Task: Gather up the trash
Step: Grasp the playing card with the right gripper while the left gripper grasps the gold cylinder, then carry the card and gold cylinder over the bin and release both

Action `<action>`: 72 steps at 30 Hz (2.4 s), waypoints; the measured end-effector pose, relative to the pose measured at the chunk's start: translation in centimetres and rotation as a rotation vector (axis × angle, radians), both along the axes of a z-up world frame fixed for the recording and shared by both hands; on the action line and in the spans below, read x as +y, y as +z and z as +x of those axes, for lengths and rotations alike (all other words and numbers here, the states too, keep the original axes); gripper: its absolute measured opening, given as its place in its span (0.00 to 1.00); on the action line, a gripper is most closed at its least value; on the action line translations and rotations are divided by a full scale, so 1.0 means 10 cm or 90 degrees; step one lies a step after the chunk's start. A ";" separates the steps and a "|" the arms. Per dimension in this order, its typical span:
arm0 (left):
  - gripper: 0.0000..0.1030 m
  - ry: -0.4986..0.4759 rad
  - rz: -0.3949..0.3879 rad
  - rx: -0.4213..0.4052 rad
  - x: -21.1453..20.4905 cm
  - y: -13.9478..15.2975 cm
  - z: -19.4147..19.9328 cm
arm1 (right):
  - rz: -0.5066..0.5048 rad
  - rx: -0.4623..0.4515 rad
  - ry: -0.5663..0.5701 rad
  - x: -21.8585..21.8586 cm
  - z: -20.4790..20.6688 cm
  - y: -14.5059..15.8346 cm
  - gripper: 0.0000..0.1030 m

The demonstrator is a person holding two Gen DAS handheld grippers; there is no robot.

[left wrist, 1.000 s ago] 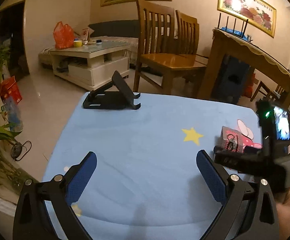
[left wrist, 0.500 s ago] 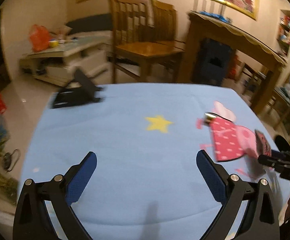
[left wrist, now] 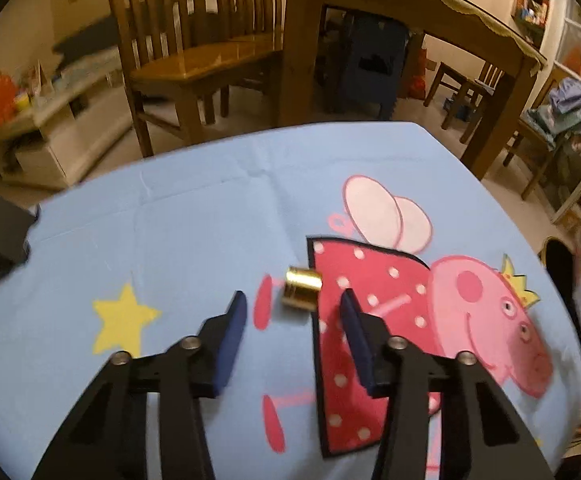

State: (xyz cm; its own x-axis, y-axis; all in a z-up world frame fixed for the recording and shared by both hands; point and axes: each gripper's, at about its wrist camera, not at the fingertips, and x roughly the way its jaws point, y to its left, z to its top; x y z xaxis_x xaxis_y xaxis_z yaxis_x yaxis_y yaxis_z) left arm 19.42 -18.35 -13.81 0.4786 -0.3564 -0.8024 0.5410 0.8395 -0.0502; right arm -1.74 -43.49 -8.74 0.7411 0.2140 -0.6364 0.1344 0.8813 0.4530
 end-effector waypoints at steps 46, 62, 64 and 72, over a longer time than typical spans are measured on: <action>0.14 0.076 0.028 -0.048 -0.26 0.42 -1.78 | -0.302 0.037 -0.034 0.57 -0.30 -0.01 0.58; 0.14 0.048 0.038 -0.061 -0.53 0.40 -1.79 | -0.260 0.061 -0.162 -0.32 -0.68 0.13 0.59; 0.14 0.038 0.039 -0.059 -0.62 0.39 -1.79 | -0.263 0.095 -0.234 -0.59 -0.74 0.05 0.65; 0.14 -0.025 0.047 -0.063 -1.14 0.35 -1.87 | -0.167 0.000 -0.368 -1.07 -1.23 0.17 0.91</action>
State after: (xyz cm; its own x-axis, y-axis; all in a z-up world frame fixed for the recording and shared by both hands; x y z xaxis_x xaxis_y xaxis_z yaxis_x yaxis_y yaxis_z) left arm 0.75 -29.77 -10.32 0.5436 -0.3185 -0.7766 0.5732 0.8167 0.0663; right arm -14.01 -54.20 -7.04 0.6900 -0.3838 -0.6137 0.6221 0.7478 0.2318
